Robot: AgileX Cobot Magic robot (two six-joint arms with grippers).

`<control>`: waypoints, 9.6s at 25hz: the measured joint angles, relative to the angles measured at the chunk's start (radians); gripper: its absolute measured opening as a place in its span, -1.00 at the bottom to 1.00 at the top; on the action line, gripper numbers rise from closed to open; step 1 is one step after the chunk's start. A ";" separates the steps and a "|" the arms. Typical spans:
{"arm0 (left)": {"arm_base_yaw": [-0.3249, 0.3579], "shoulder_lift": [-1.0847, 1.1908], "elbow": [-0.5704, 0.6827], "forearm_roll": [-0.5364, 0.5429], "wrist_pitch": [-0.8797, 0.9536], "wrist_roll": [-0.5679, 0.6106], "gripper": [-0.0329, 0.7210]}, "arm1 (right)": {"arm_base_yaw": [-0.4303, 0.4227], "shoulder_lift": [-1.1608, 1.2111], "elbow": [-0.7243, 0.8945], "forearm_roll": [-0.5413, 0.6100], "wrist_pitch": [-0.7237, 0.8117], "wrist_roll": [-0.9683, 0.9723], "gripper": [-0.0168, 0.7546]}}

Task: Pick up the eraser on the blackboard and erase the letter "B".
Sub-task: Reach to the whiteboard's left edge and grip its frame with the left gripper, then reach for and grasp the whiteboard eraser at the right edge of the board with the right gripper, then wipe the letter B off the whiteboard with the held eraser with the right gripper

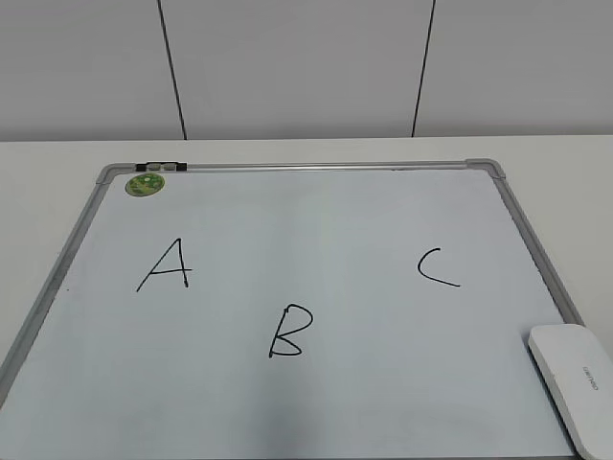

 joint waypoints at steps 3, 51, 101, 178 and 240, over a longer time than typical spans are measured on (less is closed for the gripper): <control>0.000 0.000 0.000 0.000 0.000 0.000 -0.30 | 0.000 0.000 0.000 0.000 0.000 0.000 0.43; 0.000 1.722 -0.850 -0.055 -0.147 0.000 -0.27 | 0.000 0.000 0.000 0.000 0.000 0.000 0.43; 0.000 2.132 -0.960 -0.104 -0.144 0.037 -0.86 | 0.000 0.282 -0.102 -0.006 -0.087 0.007 0.43; 0.000 2.132 -0.960 -0.130 -0.146 0.037 -0.86 | 0.086 1.666 -0.301 0.162 -0.336 -0.001 0.41; 0.000 2.132 -0.960 -0.133 -0.146 0.040 -0.86 | 0.783 2.277 -1.294 0.237 0.066 -0.015 0.40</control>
